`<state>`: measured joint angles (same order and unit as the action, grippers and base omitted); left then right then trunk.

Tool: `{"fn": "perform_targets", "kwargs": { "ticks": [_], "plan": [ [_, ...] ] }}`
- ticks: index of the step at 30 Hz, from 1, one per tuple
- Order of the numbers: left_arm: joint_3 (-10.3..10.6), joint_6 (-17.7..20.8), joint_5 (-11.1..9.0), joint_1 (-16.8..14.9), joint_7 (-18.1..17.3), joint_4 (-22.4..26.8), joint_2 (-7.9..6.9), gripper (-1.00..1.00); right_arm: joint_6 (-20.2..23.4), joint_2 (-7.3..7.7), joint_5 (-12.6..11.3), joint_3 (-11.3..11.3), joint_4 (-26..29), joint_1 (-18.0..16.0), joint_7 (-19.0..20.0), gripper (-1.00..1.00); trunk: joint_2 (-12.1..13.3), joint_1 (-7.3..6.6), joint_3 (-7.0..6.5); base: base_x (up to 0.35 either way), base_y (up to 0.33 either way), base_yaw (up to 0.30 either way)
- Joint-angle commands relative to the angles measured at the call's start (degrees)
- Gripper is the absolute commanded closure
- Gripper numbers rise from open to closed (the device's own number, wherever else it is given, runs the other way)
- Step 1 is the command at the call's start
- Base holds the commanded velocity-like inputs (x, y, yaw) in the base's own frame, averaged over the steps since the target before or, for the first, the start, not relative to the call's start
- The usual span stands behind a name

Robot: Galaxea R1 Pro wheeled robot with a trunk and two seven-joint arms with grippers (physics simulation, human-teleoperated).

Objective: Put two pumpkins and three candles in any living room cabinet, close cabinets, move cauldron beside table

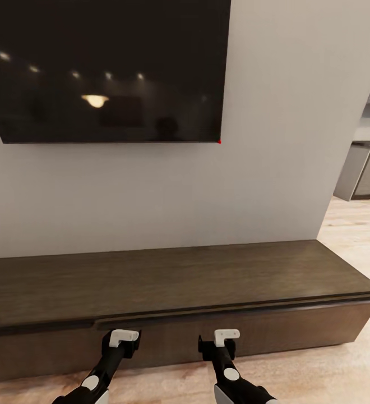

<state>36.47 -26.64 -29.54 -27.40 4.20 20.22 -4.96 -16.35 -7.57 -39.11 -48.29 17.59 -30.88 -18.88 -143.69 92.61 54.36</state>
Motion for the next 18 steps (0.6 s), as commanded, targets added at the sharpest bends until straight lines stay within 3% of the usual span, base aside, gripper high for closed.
{"fn": "perform_targets", "kwargs": {
  "ticks": [1,6,18],
  "plan": [
    [0.53,-0.17,-0.07,-0.05,0.45,0.08,-0.05,-1.0,-0.26,0.01,-0.53,-0.49,-0.01,-0.06,-0.28,-1.0,-0.02,-0.01,0.05,0.003,0.0,0.0],
    [0.53,-0.17,-0.04,-0.05,0.45,0.08,-0.05,-1.0,-0.26,0.01,-0.52,-0.49,-0.01,-0.06,-0.28,-1.0,-0.02,-0.01,0.05,-0.113,0.0,0.0],
    [0.53,-0.17,-0.07,-0.05,0.44,0.08,-0.05,-1.0,-0.26,0.01,-0.53,-0.5,0.04,-0.06,-0.28,-1.0,-0.02,-0.01,0.05,-0.29,0.0,0.0]
  ]
}}
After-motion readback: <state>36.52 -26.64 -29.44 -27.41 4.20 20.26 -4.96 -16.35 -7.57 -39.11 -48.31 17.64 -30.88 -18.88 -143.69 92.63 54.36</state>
